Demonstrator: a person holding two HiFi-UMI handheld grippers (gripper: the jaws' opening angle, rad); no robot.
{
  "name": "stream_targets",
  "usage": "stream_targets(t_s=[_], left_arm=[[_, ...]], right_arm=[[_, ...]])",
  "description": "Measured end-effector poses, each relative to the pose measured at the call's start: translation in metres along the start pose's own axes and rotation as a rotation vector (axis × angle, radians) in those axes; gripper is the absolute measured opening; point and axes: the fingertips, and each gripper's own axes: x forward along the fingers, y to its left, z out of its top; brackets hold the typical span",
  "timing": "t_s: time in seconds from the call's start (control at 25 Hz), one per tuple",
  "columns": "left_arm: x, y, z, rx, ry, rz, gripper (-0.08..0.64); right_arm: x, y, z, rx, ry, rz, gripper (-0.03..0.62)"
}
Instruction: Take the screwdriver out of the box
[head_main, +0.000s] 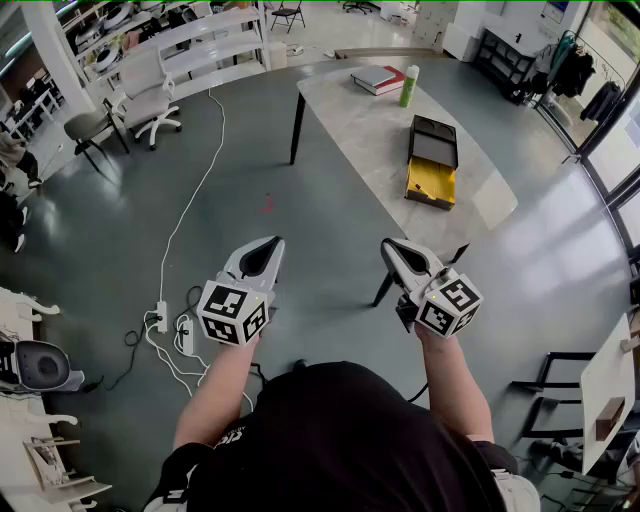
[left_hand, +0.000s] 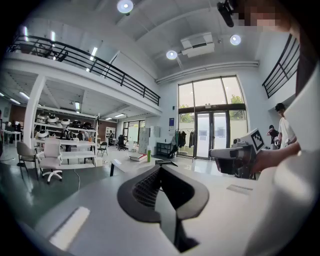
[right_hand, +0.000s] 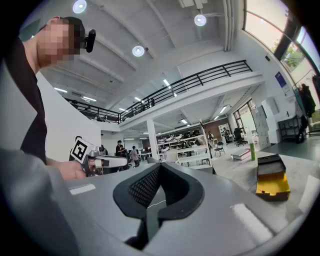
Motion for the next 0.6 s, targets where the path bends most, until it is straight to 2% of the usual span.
stream_targets(t_s=[0.6], left_arm=[[0.011, -0.012, -0.004, 0.005, 0.013, -0.013, 0.003]], right_arm=[[-0.012, -0.005, -0.002, 0.022, -0.005, 0.02, 0.014]])
